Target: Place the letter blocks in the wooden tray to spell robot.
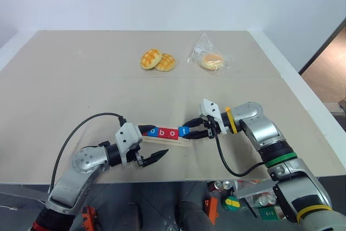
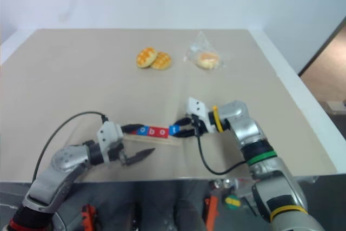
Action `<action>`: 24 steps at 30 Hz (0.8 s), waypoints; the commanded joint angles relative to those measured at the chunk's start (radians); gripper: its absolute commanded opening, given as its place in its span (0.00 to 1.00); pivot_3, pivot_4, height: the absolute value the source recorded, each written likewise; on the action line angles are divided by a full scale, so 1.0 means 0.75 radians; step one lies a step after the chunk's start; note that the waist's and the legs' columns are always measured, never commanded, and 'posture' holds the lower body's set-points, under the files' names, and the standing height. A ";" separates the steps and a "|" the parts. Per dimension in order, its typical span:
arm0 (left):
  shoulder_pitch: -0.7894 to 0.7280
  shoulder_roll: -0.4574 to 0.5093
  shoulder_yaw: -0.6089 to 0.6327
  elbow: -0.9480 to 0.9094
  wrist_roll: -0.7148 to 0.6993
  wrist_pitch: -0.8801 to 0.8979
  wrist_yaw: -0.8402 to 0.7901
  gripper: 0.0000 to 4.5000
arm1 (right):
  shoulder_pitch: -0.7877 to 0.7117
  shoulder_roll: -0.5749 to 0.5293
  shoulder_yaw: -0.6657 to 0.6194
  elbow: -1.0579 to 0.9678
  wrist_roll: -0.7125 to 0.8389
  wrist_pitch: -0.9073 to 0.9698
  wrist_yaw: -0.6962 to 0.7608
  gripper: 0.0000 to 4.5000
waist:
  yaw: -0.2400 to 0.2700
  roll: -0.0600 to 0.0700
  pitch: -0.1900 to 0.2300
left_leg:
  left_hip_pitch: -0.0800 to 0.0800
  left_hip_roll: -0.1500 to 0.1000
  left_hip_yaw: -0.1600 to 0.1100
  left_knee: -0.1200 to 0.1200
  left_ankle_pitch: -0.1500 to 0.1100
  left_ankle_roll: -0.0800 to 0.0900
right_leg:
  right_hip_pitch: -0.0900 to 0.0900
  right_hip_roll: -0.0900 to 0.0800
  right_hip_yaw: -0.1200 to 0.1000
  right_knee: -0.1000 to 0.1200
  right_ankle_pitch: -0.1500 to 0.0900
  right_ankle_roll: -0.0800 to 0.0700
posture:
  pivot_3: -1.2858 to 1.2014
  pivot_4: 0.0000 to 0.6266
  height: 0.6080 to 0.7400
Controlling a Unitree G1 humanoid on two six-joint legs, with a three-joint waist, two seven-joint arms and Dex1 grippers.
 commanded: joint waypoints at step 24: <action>-0.038 -0.007 -0.001 0.004 0.004 -0.030 -0.020 1.00 | 0.192 -0.059 -0.068 -0.439 0.072 0.351 -0.175 1.00 | 0.000 0.000 0.000 | 0.000 0.000 0.000 0.000 0.000 0.000 | 0.000 0.000 0.000 0.001 0.000 0.000 | 0.52 0.24 1.00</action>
